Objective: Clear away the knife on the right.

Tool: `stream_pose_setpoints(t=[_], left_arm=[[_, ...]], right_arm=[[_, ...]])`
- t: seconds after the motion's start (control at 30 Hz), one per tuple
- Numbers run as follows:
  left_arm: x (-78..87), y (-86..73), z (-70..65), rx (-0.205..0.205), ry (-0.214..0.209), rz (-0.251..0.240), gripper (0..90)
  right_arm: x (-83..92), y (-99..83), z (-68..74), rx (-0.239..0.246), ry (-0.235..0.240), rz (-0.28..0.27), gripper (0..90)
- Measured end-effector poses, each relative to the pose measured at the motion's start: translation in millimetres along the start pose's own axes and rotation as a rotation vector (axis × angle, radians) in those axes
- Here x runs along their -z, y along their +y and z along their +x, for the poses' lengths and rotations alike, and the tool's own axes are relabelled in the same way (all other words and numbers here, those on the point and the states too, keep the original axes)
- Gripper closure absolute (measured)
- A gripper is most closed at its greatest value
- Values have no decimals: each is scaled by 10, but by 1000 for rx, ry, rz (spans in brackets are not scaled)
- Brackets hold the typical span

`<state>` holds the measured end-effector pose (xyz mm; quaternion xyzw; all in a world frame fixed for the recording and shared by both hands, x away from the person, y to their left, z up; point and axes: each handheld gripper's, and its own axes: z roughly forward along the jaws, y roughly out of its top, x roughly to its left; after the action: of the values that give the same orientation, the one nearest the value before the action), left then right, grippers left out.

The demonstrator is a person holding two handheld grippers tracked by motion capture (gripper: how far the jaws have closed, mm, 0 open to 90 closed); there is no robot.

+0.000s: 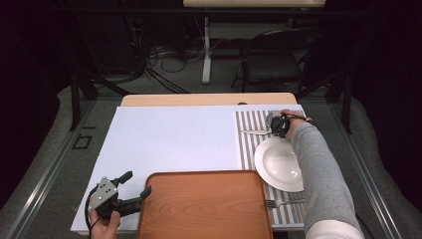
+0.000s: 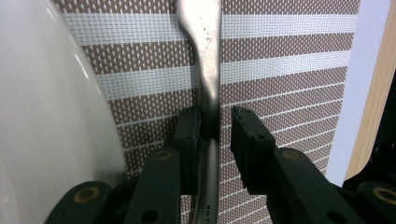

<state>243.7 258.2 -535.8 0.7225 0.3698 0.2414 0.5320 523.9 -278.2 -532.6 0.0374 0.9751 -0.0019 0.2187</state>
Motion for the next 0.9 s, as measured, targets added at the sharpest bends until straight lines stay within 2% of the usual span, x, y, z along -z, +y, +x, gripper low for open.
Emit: stream_pose_setpoints(t=[0.07, 0.1, 0.17, 0.23, 0.3, 0.33, 0.4, 0.53, 0.67, 0.73, 0.9], left_arm=[[0, 0, -1, 1, 3, -2, 153], [0, -1, -4, 1, 10, -4, 153], [-1, -2, -5, 2, 12, -9, 153], [7, -2, -7, 3, 14, -5, 153], [8, -3, -8, 5, 15, -7, 153], [9, -3, -8, 5, 15, -7, 153], [8, -5, -6, 3, 14, -7, 153], [12, -3, -5, 2, 12, -8, 153], [14, -1, -4, 2, 10, -9, 153], [16, 0, -7, -1, 11, -8, 153], [15, 2, 1, -2, 10, -8, 153]], right_arm=[[2, -9, -9, 10, 11, -6, 742], [4, -15, -8, -1, 18, -5, 745], [-15, -30, -17, -5, 19, -36, 764], [-30, -16, -31, 10, 32, -40, 770], [-23, 5, -49, 17, 48, -16, 768], [-20, 19, -76, 43, 56, -6, 768], [-1, 28, -74, 29, 70, 28, 764], [-19, 12, -74, 22, 69, -2, 771], [-8, 21, -73, 44, 72, 13, 788], [-27, 4, -48, 31, 53, -19, 788], [-5, 5, -35, 54, 39, -3, 796]])
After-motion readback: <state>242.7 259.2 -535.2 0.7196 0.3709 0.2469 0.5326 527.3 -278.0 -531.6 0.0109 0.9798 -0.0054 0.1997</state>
